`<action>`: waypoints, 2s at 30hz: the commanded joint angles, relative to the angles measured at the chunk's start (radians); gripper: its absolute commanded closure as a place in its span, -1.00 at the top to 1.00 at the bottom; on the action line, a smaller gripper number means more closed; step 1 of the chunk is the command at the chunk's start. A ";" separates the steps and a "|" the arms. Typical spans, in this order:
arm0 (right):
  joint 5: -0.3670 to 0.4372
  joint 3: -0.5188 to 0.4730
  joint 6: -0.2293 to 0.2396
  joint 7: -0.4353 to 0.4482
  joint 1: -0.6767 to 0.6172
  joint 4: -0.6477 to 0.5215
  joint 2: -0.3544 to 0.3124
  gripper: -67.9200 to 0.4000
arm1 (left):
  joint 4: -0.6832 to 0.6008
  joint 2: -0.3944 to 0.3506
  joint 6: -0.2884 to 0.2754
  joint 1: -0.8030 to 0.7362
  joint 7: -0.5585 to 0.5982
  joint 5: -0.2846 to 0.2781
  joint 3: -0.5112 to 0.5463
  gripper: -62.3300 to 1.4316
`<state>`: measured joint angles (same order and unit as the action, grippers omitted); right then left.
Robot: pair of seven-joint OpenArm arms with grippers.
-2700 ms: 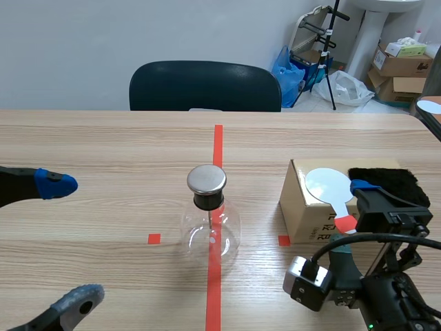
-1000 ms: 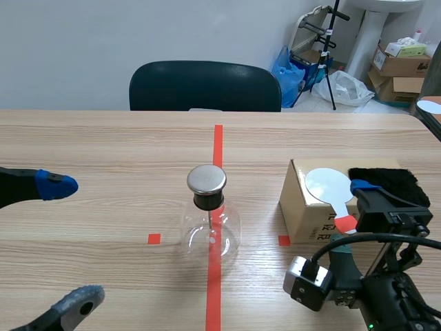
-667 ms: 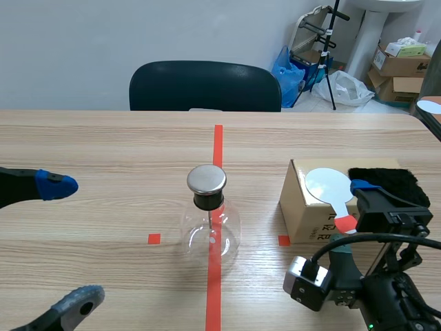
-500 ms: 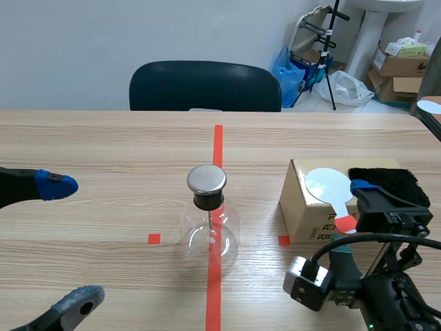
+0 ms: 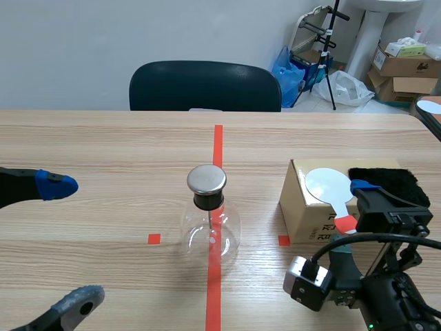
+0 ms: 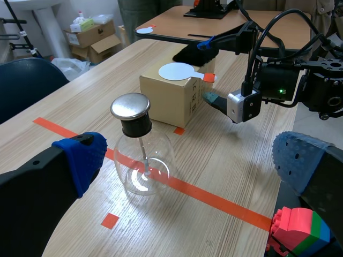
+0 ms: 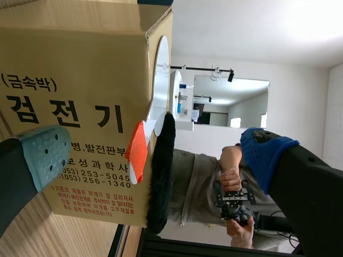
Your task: Do the electroscope experiment
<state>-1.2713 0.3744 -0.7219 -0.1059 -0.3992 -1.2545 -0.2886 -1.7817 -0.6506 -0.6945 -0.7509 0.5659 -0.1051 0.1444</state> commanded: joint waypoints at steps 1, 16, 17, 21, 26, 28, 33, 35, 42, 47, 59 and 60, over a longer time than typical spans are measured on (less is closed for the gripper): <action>-0.001 -0.010 -0.061 0.000 0.006 -0.002 -0.002 1.00 | -0.006 0.007 -0.002 -0.005 0.013 -0.010 -0.002 1.00; 0.000 -0.011 -0.061 0.005 0.006 -0.002 -0.002 1.00 | -0.006 0.007 -0.002 -0.005 0.014 -0.011 0.002 1.00; 0.000 -0.012 -0.061 -0.002 0.006 -0.002 -0.002 1.00 | -0.006 0.007 -0.002 -0.005 0.013 -0.010 0.002 1.00; 0.001 -0.012 -0.061 -0.004 0.005 -0.002 -0.002 1.00 | -0.006 0.007 -0.002 -0.005 0.013 -0.010 0.002 1.00; -0.001 -0.016 -0.061 -0.016 -0.020 -0.009 -0.002 1.00 | -0.006 0.007 -0.002 -0.005 0.014 -0.007 0.002 1.00; 0.000 -0.017 -0.061 -0.019 -0.053 -0.027 -0.005 1.00 | -0.006 0.007 -0.002 -0.005 0.014 -0.007 0.002 1.00; 0.001 -0.041 -0.061 -0.007 -0.185 -0.111 -0.025 1.00 | -0.006 0.007 -0.002 -0.005 0.014 -0.007 0.002 1.00; 0.031 -0.058 -0.061 0.017 -0.251 -0.161 -0.025 1.00 | -0.006 0.007 -0.002 -0.005 0.014 -0.007 0.002 1.00; 0.285 -0.135 -0.061 0.193 -0.464 -0.386 -0.042 1.00 | -0.006 0.008 -0.002 -0.004 0.019 -0.007 0.002 1.00; 0.636 -0.196 0.000 0.412 -0.549 -0.532 -0.063 1.00 | -0.006 0.007 -0.002 -0.005 0.018 -0.007 0.002 1.00; 1.251 -0.333 0.593 0.477 -0.497 -0.752 -0.183 1.00 | -0.006 0.007 -0.002 -0.005 0.018 -0.007 0.002 1.00; 1.266 -0.337 0.629 0.471 -0.479 -0.756 -0.183 1.00 | -0.006 0.007 -0.002 -0.005 0.018 -0.008 0.002 1.00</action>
<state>-0.0044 0.0433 -0.0952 0.3607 -0.9043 -2.0037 -0.4744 -1.7817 -0.6510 -0.6945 -0.7509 0.5697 -0.0986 0.1444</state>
